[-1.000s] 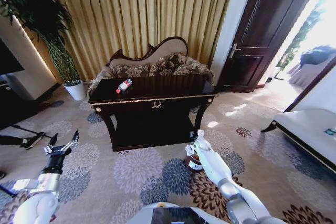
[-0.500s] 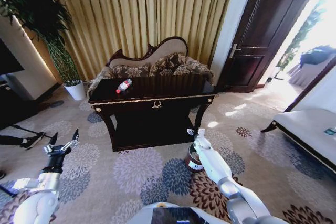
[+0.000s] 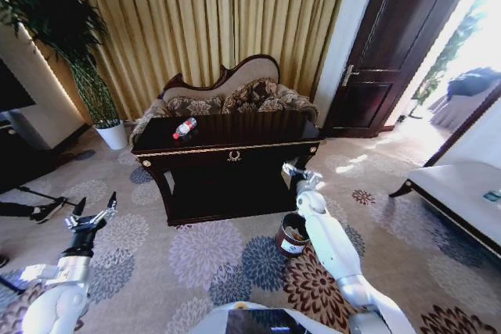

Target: Move to the front of the table and place the trash on the table into the trash bin.

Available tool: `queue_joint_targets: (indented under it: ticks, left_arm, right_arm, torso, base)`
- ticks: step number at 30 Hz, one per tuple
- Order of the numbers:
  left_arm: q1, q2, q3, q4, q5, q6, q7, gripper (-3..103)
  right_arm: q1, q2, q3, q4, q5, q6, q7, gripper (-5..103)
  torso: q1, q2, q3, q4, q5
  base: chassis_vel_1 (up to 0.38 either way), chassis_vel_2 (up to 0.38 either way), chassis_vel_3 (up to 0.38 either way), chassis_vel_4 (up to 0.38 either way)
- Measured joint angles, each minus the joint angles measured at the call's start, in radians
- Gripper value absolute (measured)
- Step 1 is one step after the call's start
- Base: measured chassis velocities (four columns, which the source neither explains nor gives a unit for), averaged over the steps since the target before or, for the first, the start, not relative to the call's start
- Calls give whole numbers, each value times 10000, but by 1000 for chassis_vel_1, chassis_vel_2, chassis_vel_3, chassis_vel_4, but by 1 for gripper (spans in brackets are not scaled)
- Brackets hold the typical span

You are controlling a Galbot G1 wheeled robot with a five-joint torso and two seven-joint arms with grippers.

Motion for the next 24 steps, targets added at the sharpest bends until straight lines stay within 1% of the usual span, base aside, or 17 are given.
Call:
queue_joint_targets:
  ticks: [1, 3, 4, 7, 13, 16, 20, 21, 24]
  left_arm:
    - [0, 0, 0, 0, 0, 0, 0, 100]
    - [-38, 23, -49, -78, -39, 114, -115, 100]
    - [-38, 23, -49, -78, -39, 114, -115, 100]
    - [-109, 74, -74, -111, -58, 189, -227, 100]
    - [-244, 148, -22, -174, -58, 292, -386, 100]
    - [-318, 191, -7, -190, -58, 339, -503, 100]
    - [-553, 206, 160, -232, -2, 405, -1039, 100]
    - [-553, 206, 160, -232, -2, 405, -1039, 100]
    - [-658, 272, 221, -328, 67, 617, -1246, 100]
  right_arm:
    - [0, 0, 0, 0, 0, 0, 0, 100]
    - [-343, -10, -99, 918, -370, -197, -145, 100]
    - [-343, -10, -99, 918, -370, -197, -145, 100]
    - [-724, -12, -238, 1577, -858, -263, -348, 100]
    - [-986, 60, -415, 1967, -1228, -324, -371, 100]
    - [-1048, 61, -464, 2046, -1419, -465, -269, 100]
    - [-1221, 64, -515, 2165, -2085, -742, -51, 100]
    - [-1221, 64, -515, 2165, -2085, -742, -51, 100]
    - [-1324, 45, -523, 2371, -2448, -1110, 263, 100]
  torso:
    - [0, 0, 0, 0, 0]
    - [0, 0, 0, -1, 2]
    - [0, 0, 0, -1, 2]
    - [0, 0, 0, -3, 2]
    - [0, 0, 0, 0, 2]
    - [0, 0, 0, 1, 2]
    - [0, 0, 1, -3, 2]
    - [0, 0, 1, -3, 2]
    - [0, 0, 1, -2, 2]
  base:
    - [0, 0, 0, 0]
    - [0, 0, 0, 0]
    - [0, 0, 0, 0]
    - [0, 0, 0, 0]
    - [0, 0, 0, 0]
    - [0, 0, 0, 0]
    - [0, 0, 0, 0]
    - [0, 0, 0, 0]
    - [0, 0, 0, 0]
